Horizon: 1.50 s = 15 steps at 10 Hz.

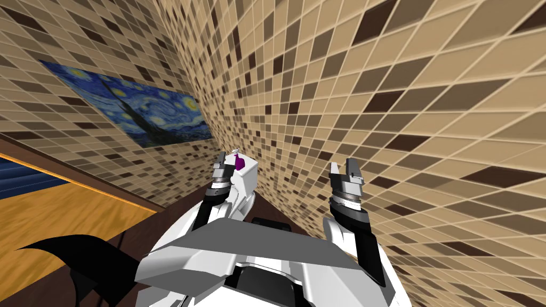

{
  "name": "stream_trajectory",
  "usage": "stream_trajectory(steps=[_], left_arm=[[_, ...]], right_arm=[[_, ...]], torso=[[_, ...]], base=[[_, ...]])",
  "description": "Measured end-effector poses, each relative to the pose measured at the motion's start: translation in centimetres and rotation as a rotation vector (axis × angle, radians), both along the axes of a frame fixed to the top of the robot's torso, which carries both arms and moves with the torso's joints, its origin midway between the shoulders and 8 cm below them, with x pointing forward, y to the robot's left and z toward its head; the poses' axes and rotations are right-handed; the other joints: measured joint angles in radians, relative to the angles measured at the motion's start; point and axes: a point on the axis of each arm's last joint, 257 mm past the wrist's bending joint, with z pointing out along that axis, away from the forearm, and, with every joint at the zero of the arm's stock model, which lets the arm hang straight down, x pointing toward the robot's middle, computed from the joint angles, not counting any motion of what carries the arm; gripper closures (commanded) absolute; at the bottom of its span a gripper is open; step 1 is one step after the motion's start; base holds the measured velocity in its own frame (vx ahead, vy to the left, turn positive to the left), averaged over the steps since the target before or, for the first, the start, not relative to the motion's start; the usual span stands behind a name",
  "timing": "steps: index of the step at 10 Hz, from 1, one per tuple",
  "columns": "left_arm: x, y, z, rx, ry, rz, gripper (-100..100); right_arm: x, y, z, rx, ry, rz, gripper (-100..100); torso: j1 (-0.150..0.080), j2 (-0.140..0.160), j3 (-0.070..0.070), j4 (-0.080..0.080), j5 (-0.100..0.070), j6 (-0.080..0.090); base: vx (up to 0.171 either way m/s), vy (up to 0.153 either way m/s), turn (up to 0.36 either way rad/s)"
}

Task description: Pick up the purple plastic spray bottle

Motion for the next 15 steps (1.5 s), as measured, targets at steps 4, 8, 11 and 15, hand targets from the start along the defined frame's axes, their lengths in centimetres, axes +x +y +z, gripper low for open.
stream_trajectory(steps=[4,8,11,15], left_arm=[[0.7,-0.3,-1.7,0.119,0.067,-0.018,-100],[1.5,0.7,-5.0,0.266,0.175,-0.002,-100],[2.1,2.4,-8.0,0.376,0.268,0.027,-100],[2.6,5.6,-11.6,0.522,0.387,0.072,-100]], right_arm=[[0.0,0.0,0.0,0.0,0.0,0.0,0],[0.0,0.0,0.0,0.0,0.0,0.0,0],[0.0,0.0,0.0,0.0,0.0,0.0,0],[0.0,0.0,0.0,0.0,0.0,0.0,0]], torso=[[0.003,0.004,0.002,0.001,0.001,0.0],[0.004,0.006,0.003,0.001,0.001,0.0],[0.004,0.006,0.004,0.001,0.001,0.0],[0.005,0.006,0.004,0.002,0.001,0.0]], base=[[-0.052,0.032,-0.021],[-0.081,0.05,-0.033],[-0.088,0.055,-0.041],[-0.09,0.052,-0.043]])
